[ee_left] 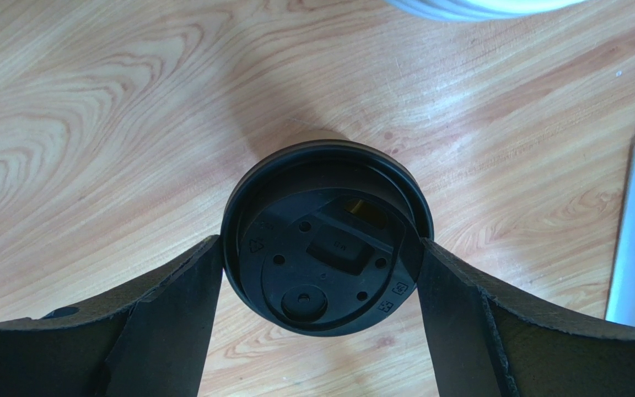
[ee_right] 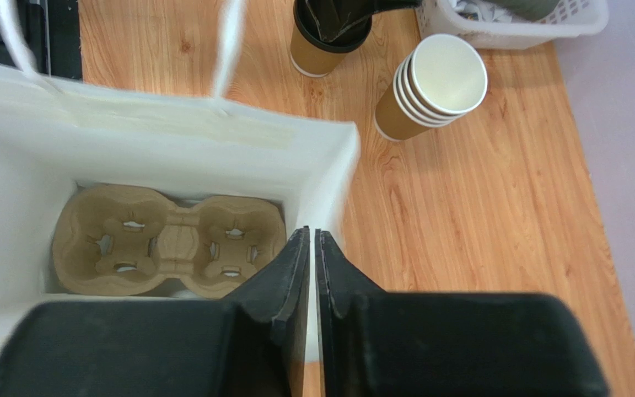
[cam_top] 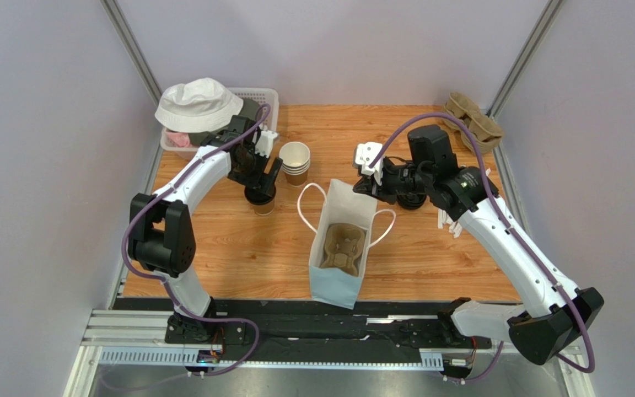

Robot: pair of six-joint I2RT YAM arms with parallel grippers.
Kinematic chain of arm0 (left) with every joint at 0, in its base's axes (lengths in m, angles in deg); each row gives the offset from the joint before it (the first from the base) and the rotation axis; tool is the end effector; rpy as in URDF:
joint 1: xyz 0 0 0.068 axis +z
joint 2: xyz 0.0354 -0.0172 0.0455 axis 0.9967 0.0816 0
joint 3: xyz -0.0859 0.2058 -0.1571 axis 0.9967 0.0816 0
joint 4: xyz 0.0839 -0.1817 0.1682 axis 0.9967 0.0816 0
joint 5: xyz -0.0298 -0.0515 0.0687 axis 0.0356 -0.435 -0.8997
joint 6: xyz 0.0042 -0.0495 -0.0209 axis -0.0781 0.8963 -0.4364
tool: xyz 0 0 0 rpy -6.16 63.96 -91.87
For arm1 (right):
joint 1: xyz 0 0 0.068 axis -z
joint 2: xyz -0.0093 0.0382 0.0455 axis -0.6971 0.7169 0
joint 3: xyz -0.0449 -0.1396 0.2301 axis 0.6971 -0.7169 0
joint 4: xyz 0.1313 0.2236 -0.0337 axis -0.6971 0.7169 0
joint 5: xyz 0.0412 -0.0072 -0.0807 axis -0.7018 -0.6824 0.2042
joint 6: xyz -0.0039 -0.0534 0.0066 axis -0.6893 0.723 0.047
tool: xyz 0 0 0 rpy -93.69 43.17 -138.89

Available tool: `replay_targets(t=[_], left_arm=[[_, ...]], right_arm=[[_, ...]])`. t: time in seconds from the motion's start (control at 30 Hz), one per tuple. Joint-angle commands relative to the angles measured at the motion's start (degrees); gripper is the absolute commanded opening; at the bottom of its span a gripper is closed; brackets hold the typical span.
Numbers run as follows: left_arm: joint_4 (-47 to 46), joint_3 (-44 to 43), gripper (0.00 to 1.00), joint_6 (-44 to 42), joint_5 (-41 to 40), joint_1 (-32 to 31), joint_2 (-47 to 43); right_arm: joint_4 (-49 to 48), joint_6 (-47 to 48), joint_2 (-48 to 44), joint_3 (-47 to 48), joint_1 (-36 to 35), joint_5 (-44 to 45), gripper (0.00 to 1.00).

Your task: Pack the takeout coffee

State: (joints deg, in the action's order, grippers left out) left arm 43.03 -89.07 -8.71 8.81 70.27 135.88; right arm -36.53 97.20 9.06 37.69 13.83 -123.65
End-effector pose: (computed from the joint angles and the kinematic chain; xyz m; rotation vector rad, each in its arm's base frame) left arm 0.3483 -0.0992 0.2540 0.5333 2.6369 -0.2501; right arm 0.2018 0.1427 0.3901 -1.5190 1.4846 0.5771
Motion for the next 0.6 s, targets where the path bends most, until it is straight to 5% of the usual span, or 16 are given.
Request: replay_targets(t=[0.0, 0.3, 0.57], left_arm=[[2.0, -2.4, 0.45, -1.8, 1.1, 0.5, -2.3], [4.8, -5.1, 0.37, -2.9, 3.3, 0.5, -7.6], [8.3, -10.6, 0.33, -4.0, 6.9, 0.5, -14.0]], right_arm=[[-1.8, -4.3, 0.4, 2.5, 0.3, 1.9, 0.18], [-1.2, -9.3, 1.5, 5.3, 0.8, 4.2, 0.48], [5.0, -8.5, 5.9, 12.1, 1.9, 2.7, 0.64]])
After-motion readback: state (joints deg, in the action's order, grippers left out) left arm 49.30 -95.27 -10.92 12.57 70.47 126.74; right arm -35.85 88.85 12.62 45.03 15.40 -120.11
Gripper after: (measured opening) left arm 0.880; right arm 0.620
